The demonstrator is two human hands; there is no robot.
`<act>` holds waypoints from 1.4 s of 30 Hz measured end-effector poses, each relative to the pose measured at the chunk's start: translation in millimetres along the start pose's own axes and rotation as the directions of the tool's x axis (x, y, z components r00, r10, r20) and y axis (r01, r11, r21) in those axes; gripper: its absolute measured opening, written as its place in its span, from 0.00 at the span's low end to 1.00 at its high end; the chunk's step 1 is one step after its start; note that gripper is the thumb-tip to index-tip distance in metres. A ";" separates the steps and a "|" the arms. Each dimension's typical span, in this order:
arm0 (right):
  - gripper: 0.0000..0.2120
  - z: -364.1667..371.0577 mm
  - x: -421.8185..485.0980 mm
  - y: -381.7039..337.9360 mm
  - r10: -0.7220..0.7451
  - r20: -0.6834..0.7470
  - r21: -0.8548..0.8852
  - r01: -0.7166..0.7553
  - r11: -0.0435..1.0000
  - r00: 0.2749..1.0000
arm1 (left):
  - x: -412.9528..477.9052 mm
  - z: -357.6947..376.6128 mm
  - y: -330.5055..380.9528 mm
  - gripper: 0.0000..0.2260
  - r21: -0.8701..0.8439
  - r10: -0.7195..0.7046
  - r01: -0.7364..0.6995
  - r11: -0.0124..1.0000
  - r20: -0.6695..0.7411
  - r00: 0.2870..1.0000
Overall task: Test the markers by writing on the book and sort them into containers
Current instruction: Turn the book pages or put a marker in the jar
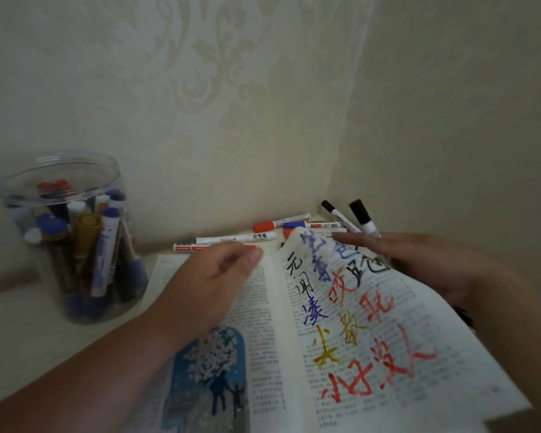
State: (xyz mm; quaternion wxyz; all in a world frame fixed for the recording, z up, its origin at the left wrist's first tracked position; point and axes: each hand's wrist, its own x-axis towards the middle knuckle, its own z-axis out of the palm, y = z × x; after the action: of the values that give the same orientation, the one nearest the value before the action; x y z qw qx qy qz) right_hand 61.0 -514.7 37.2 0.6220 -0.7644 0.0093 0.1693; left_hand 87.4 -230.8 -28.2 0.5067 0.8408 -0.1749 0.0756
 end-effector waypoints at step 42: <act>0.02 47.4 14.3 0.4 -0.013 0.221 -0.661 0.160 0.733 0.975 | -3.6 2.4 17.6 0.23 0.484 0.181 -0.332 0.809 0.333 0.925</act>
State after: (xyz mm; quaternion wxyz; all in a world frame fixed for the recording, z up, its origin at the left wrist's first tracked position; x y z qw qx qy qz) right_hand 62.7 -466.7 24.9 0.3077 -0.9160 -0.1513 0.2082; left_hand 77.4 -239.6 -15.9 0.2099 0.9182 -0.3276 0.0738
